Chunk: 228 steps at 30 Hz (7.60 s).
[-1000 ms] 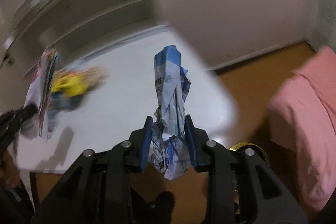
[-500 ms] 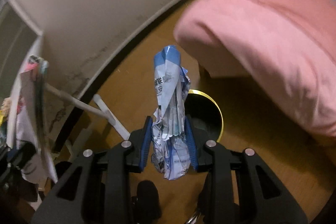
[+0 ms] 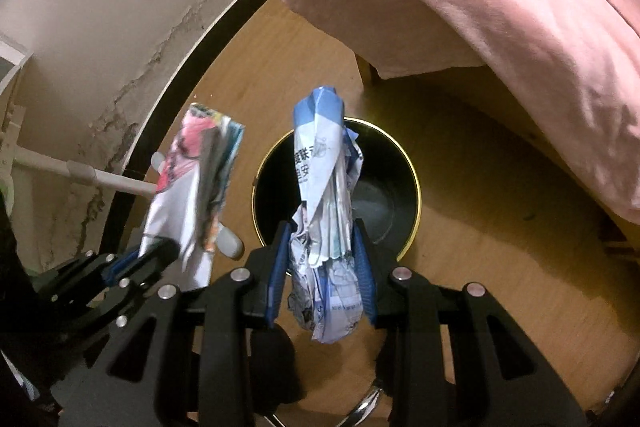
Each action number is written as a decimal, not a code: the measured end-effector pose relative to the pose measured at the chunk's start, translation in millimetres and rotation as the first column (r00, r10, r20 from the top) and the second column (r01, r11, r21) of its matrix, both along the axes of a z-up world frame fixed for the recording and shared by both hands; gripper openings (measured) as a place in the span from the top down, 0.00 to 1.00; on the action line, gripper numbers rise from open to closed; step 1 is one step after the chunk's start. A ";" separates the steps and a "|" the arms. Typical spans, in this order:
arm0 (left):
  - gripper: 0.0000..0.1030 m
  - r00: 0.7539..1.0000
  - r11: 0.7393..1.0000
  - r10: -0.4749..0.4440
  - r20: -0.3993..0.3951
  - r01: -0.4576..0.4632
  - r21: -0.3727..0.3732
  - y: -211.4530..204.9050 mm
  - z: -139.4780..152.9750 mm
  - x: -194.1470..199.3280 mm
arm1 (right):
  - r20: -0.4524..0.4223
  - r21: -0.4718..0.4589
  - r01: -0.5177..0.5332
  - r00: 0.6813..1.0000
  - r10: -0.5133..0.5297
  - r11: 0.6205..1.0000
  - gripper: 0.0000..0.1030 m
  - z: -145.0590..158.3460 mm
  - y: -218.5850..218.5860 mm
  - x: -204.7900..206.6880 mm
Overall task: Collect trash
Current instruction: 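Carry both items over the black bin and open both tools to drop them, then move both open tools back to the trash pile on the desk, then grasp the grey sock with the right tool while the left tool grasps the yellow stick, then carry the sock and stick over the bin and open both tools, then move both open tools back to the desk pile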
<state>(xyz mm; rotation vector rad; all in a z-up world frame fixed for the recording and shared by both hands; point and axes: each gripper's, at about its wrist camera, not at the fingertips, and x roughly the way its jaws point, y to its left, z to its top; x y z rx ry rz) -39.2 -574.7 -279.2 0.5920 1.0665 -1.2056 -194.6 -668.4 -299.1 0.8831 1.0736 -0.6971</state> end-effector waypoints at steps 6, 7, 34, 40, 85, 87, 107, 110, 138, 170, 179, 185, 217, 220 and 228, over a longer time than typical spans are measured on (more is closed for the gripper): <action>0.94 0.999 1.000 0.017 -0.048 -0.017 -0.001 -23.4 -8.8 -3.9 | 0.005 0.003 0.039 0.999 -0.039 0.999 0.69 -3.3 -10.1 -10.4; 0.94 0.998 1.000 0.016 -0.054 -0.016 -0.002 -25.8 -9.1 -5.0 | 0.009 0.003 0.040 0.999 -0.040 0.999 0.69 -2.1 -10.1 -10.3; 0.17 0.999 0.998 -0.005 0.035 0.007 -0.057 20.6 41.1 -30.2 | -0.001 -0.178 0.009 1.000 -0.010 0.984 0.25 58.7 7.7 -16.7; 0.11 0.991 0.993 0.050 0.127 -0.036 -0.111 98.3 131.9 -36.2 | 0.057 -0.286 -0.052 0.996 0.071 0.957 0.22 139.3 44.8 1.0; 0.09 0.443 0.472 0.876 0.188 -0.868 -0.155 648.0 197.2 188.0 | 0.151 -0.395 -0.810 0.407 0.901 0.433 0.77 262.8 518.8 342.2; 0.10 0.444 0.474 0.873 0.199 -0.870 -0.136 642.6 194.0 199.3 | 0.143 -0.409 -0.806 0.407 0.902 0.428 0.77 269.3 514.2 331.1; 0.89 0.512 0.549 0.816 0.268 -0.832 -0.080 618.0 236.9 217.5 | 0.143 -0.426 -0.665 0.620 0.772 0.613 0.77 274.9 372.0 228.1; 0.89 0.552 0.601 0.786 0.278 -0.789 -0.130 589.1 259.8 200.8 | 0.143 -0.411 -0.618 0.682 0.717 0.670 0.77 265.4 333.5 207.0; 0.89 0.986 0.980 -0.104 0.132 0.124 -0.153 31.2 114.7 -34.6 | 0.030 -0.167 -0.015 0.999 0.021 0.986 0.77 66.7 25.5 -30.5; 0.88 0.997 0.995 -0.081 -0.019 0.080 -0.052 -25.0 12.3 -19.0 | 0.057 -0.098 0.031 0.998 -0.026 0.995 0.32 31.5 6.0 -26.9; 0.37 0.995 0.994 -0.096 0.007 0.096 -0.054 -28.5 10.7 -26.2 | 0.053 -0.103 0.043 0.998 -0.038 0.994 0.32 33.1 2.9 -27.2; 0.36 0.996 0.995 -0.088 0.013 0.089 -0.043 -27.7 9.8 -25.2 | 0.046 -0.109 0.035 0.998 -0.030 0.993 0.32 34.7 2.4 -26.2; 0.11 0.641 0.755 0.646 0.414 -0.617 -0.222 489.5 274.3 170.3 | 0.208 -0.432 -0.610 0.649 0.731 0.665 0.26 250.4 339.2 204.5; 0.11 0.558 0.666 0.733 0.388 -0.703 -0.248 533.2 281.5 213.1 | 0.203 -0.422 -0.696 0.552 0.809 0.581 0.26 247.7 395.6 226.4; 0.11 0.561 0.598 0.801 0.211 -0.769 -0.227 553.7 267.9 304.7 | 0.176 -0.389 -0.802 0.420 0.891 0.454 0.26 231.4 472.1 259.1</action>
